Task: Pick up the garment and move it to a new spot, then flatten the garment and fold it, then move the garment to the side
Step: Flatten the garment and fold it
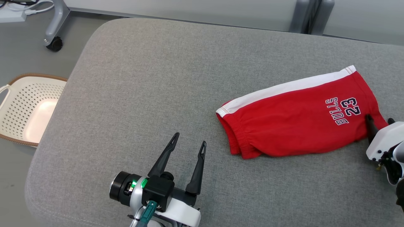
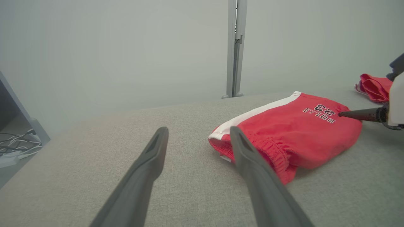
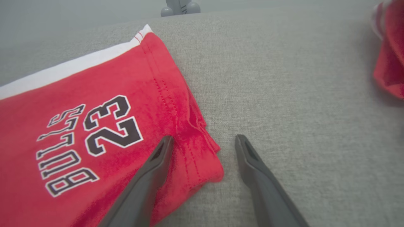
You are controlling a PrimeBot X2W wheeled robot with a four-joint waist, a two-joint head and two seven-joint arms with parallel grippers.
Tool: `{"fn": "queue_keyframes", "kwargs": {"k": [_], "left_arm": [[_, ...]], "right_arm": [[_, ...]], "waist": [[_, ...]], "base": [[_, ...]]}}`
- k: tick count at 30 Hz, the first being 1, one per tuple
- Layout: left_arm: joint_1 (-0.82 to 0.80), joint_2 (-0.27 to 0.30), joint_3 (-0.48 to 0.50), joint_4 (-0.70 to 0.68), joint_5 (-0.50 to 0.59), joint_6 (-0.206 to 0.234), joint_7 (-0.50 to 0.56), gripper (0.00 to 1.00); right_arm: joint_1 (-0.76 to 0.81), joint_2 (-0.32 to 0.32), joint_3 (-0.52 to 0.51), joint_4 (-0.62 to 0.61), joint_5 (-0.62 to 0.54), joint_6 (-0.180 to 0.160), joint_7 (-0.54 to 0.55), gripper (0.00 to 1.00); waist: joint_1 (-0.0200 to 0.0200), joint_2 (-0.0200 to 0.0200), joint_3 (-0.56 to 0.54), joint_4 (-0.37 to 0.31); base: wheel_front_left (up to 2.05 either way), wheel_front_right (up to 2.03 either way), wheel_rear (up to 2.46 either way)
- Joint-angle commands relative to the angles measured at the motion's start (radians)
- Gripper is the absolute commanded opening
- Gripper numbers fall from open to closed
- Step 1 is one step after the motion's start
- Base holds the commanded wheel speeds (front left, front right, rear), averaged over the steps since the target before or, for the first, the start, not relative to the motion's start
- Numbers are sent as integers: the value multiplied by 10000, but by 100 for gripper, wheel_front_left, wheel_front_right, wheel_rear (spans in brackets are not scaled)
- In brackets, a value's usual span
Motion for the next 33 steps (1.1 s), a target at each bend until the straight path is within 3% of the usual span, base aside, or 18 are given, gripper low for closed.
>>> {"fn": "queue_keyframes", "kwargs": {"k": [1,2,4,5,17,33], "left_arm": [[-175,25,5,39,73,-52,-38,100],[-177,17,-3,58,75,-79,-38,100],[-185,11,-28,98,74,-98,-38,100],[-185,10,-24,112,72,-94,-38,100],[52,-36,78,108,-33,-35,-38,100],[271,-45,123,118,-36,-122,-38,100]], "right_arm": [[-56,63,67,213,-28,-4,33,100],[-86,94,116,275,-15,-4,42,90],[-124,164,230,404,15,-2,112,33],[-139,169,276,452,31,-2,139,0],[83,122,276,245,702,-5,-1138,0],[2192,-38,-328,-1341,1714,-4,-1861,0]], "waist": [[0,0,41,52],[0,0,49,79],[0,0,47,124],[0,0,40,137],[0,0,-402,-287],[0,0,-919,-1332]], "base": [[0,0,0],[0,0,0],[0,0,0],[0,0,0],[0,0,0],[0,0,0]]}}
